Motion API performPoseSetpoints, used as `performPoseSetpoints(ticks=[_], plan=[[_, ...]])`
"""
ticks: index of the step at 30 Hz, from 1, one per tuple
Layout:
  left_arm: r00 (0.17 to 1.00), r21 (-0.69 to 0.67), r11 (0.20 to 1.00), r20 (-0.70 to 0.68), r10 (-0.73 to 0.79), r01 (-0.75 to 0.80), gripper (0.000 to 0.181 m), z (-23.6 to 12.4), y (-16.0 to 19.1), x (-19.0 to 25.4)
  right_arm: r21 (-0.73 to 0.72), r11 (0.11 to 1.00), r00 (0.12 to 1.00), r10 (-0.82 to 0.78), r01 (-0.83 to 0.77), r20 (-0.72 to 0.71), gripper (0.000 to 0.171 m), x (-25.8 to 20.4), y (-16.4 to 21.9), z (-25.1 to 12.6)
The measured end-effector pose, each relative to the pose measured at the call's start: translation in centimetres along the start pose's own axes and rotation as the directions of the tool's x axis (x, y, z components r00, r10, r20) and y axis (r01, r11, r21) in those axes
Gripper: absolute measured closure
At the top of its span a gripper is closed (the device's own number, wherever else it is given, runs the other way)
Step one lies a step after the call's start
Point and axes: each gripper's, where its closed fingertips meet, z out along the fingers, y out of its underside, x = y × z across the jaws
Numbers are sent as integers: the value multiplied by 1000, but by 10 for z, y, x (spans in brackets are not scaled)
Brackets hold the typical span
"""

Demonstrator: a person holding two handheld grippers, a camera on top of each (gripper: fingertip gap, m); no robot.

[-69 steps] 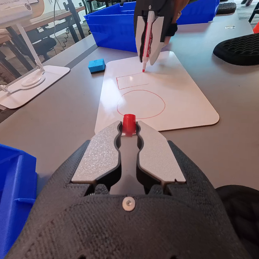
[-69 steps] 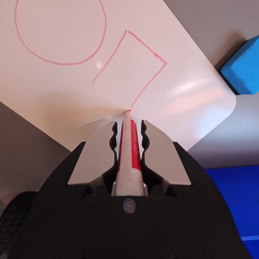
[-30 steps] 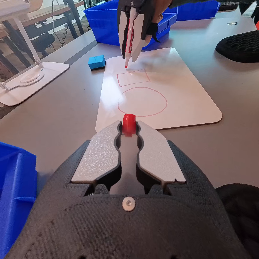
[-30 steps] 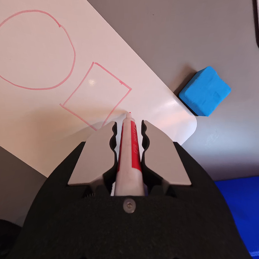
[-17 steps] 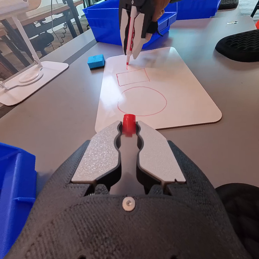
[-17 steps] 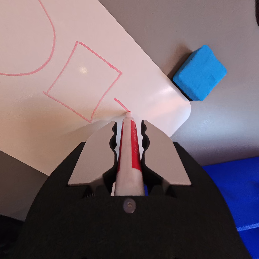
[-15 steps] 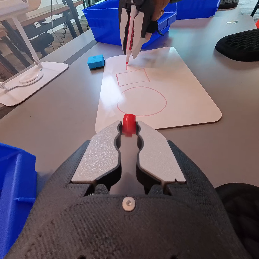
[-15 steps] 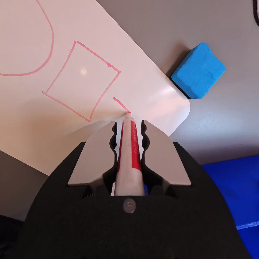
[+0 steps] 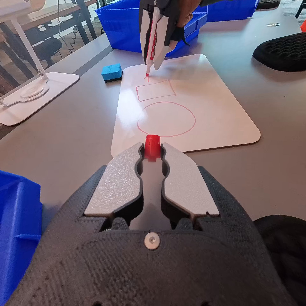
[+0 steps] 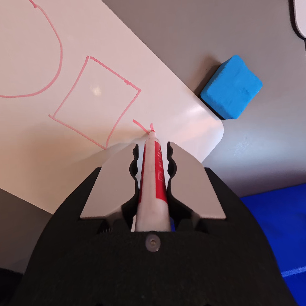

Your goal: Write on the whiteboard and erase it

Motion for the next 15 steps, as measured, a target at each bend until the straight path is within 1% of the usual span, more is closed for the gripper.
performPoseSetpoints(ticks=[4, 10, 13, 15], plan=[[1000, -3, 1000, -2, 2, -2, 163, 1, 0, 1, 0, 1000, 1000, 17, -17, 0, 138, 1, 6, -2], [1000, -4, 1000, 1, 2, -2, 163, 1, 1, 0, 9, 1000, 998, -7, 7, 56, 138, -19, 2, -5], [1000, -4, 1000, 0, 5, -5, 163, 1, 0, 1, 43, 999, 999, 26, -28, 36, 137, -9, -1, -12], [1000, -4, 1000, -2, 4, -4, 163, 1, 0, 1, 53, 997, 999, 51, -50, -11, 137, 5, 1, -16]])
